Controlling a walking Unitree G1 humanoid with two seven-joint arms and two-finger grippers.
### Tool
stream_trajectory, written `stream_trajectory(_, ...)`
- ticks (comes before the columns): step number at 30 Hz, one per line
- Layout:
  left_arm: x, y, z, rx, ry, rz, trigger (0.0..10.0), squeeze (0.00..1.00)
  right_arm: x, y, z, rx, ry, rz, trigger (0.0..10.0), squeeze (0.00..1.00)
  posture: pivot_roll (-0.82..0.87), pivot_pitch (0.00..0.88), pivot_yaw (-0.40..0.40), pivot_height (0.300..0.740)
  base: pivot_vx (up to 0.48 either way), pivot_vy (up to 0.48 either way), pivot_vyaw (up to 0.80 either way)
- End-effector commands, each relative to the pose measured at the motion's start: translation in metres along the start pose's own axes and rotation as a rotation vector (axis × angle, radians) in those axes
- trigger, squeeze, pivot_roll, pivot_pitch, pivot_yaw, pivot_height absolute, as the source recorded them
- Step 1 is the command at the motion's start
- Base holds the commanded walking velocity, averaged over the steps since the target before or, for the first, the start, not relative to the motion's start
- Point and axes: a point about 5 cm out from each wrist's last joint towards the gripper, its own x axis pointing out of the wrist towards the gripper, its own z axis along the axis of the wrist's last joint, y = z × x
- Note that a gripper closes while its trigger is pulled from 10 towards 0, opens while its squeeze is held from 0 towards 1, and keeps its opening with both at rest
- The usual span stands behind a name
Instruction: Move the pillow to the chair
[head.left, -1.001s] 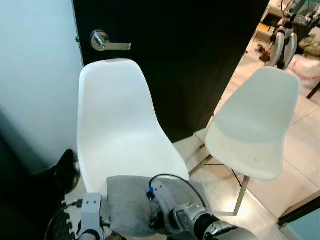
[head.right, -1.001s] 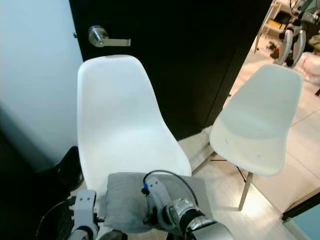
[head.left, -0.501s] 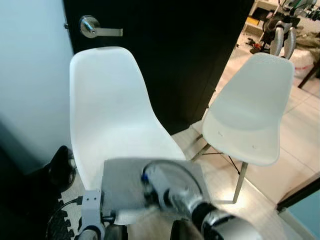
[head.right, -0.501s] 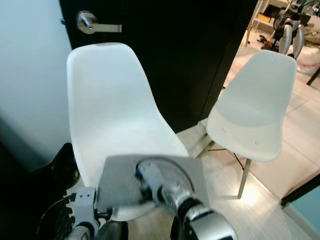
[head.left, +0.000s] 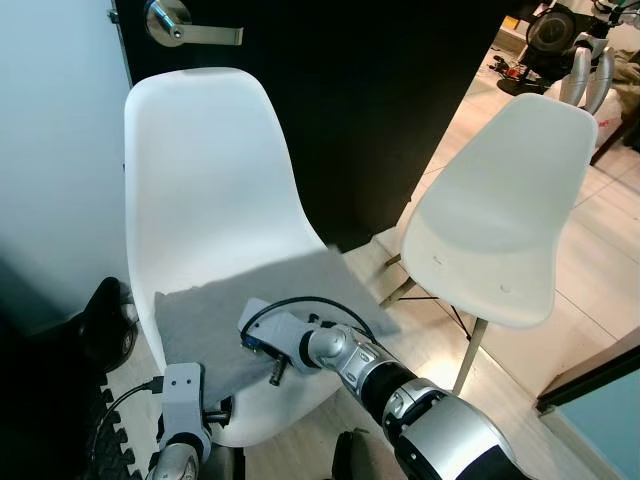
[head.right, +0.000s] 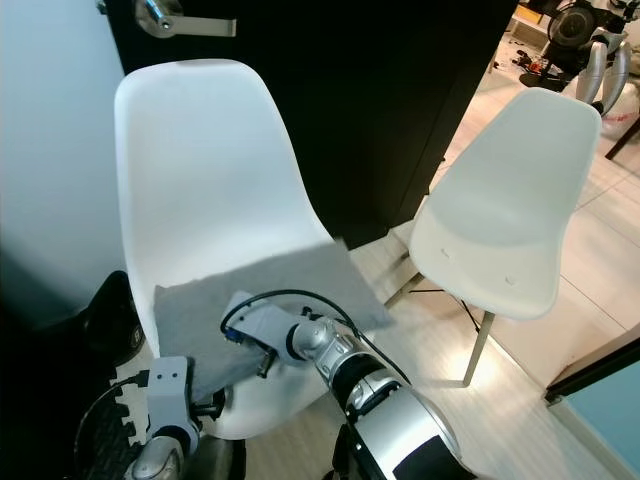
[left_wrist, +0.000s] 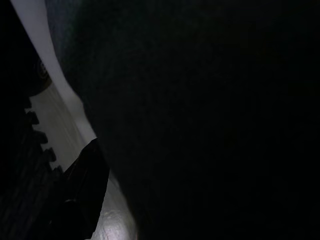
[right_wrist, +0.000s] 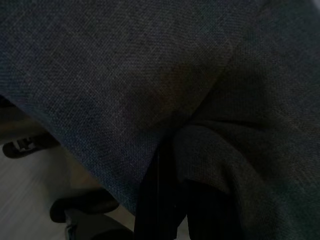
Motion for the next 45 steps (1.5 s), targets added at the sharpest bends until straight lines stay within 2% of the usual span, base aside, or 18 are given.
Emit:
stream_trajectory(1, 0.0, 0.004, 0.006, -0.004, -0.052, 0.015, 10.0, 0.0, 0.027, 0.083, 0.023, 0.121, -0.079, 0.189, 10.0, 0.0, 0.12, 0.174, -0.191, 0.621, 0.0, 0.0, 0.0)
stream_trajectory(5, 0.002, 0.013, 0.015, 0.004, -0.092, 0.031, 10.0, 0.0, 0.025, 0.076, 0.018, 0.215, -0.088, 0.178, 10.0, 0.0, 0.12, 0.175, -0.184, 0.621, 0.0, 0.0, 0.0)
stream_trajectory(7, 0.005, 0.023, 0.021, 0.014, -0.109, 0.052, 10.0, 0.0, 0.024, 0.073, 0.019, 0.288, -0.112, 0.184, 10.0, 0.0, 0.12, 0.171, -0.178, 0.621, 0.0, 0.0, 0.0)
stream_trajectory(12, 0.005, 0.029, 0.023, 0.019, -0.111, 0.071, 10.0, 0.0, 0.024, 0.072, 0.02, 0.338, -0.123, 0.193, 10.0, 0.0, 0.12, 0.165, -0.168, 0.621, 0.0, 0.0, 0.0)
stream_trajectory(13, 0.006, 0.032, 0.024, 0.023, -0.111, 0.082, 10.0, 0.0, 0.023, 0.072, 0.021, 0.393, -0.141, 0.208, 10.0, 1.0, 0.12, 0.161, -0.157, 0.621, 0.0, 0.0, 0.0)
stream_trajectory(17, 0.006, 0.034, 0.025, 0.025, -0.11, 0.088, 10.0, 0.0, 0.023, 0.072, 0.022, 0.414, -0.152, 0.217, 10.0, 1.0, 0.13, 0.158, -0.149, 0.621, 0.0, 0.0, 0.0)
stream_trajectory(20, 0.006, 0.043, 0.029, 0.038, -0.123, 0.129, 10.0, 0.0, 0.02, 0.068, 0.025, 0.51, -0.226, 0.282, 10.0, 1.0, 0.16, 0.133, -0.148, 0.621, 0.0, 0.0, 0.0)
stream_trajectory(23, 0.006, 0.051, 0.033, 0.038, -0.14, 0.175, 10.0, 0.0, 0.016, 0.063, 0.022, 0.55, -0.263, 0.332, 10.0, 1.0, 0.17, 0.126, -0.152, 0.621, 0.0, 0.0, 0.0)
stream_trajectory(29, 0.003, 0.063, 0.033, 0.029, -0.144, 0.238, 10.0, 0.0, 0.01, 0.056, 0.012, 0.552, -0.276, 0.402, 10.0, 1.0, 0.17, 0.117, -0.147, 0.621, 0.0, 0.0, 0.0)
stream_trajectory(32, -0.001, 0.07, 0.028, 0.021, -0.128, 0.271, 10.0, 0.0, 0.005, 0.051, 0.004, 0.53, -0.268, 0.446, 10.0, 1.0, 0.17, 0.116, -0.142, 0.621, 0.0, 0.0, 0.0)
stream_trajectory(33, -0.006, 0.078, 0.023, 0.013, -0.118, 0.311, 10.0, 0.0, 0.0, 0.047, -0.005, 0.48, -0.248, 0.493, 10.0, 1.0, 0.17, 0.113, -0.137, 0.621, 0.0, 0.0, 0.0)
stream_trajectory(37, -0.011, 0.088, 0.021, 0.008, -0.118, 0.359, 10.0, 0.0, -0.005, 0.045, -0.012, 0.42, -0.221, 0.557, 10.0, 1.0, 0.17, 0.108, -0.135, 0.621, 0.0, 0.0, 0.0)
stream_trajectory(38, -0.015, 0.1, 0.021, 0.007, -0.123, 0.416, 10.0, 0.0, -0.01, 0.044, -0.019, 0.353, -0.197, 0.624, 10.0, 1.0, 0.17, 0.104, -0.136, 0.621, 0.0, 0.0, 0.0)
stream_trajectory(39, -0.016, 0.104, 0.022, 0.007, -0.124, 0.441, 10.0, 0.0, -0.013, 0.044, -0.021, 0.333, -0.192, 0.654, 10.0, 1.0, 0.17, 0.104, -0.136, 0.621, 0.0, 0.0, 0.0)
stream_trajectory(40, -0.016, 0.104, 0.022, 0.007, -0.124, 0.441, 10.0, 0.0, -0.013, 0.044, -0.021, 0.333, -0.192, 0.654, 10.0, 1.0, 0.17, 0.104, -0.136, 0.621, 0.0, 0.0, 0.0)
stream_trajectory(42, -0.023, 0.12, 0.023, 0.015, -0.13, 0.512, 10.0, 0.0, -0.018, 0.041, -0.022, 0.32, -0.215, 0.717, 10.0, 1.0, 0.17, 0.101, -0.134, 0.621, 0.0, 0.0, 0.0)
stream_trajectory(43, -0.023, 0.12, 0.023, 0.015, -0.13, 0.512, 10.0, 0.0, -0.018, 0.041, -0.022, 0.32, -0.215, 0.717, 10.0, 1.0, 0.17, 0.101, -0.134, 0.621, 0.0, 0.0, 0.0)
stream_trajectory(45, -0.03, 0.135, 0.024, 0.015, -0.141, 0.58, 10.0, 0.0, -0.021, 0.036, -0.018, 0.324, -0.272, 0.729, 10.0, 1.0, 0.17, 0.1, -0.133, 0.621, 0.0, 0.0, 0.0)
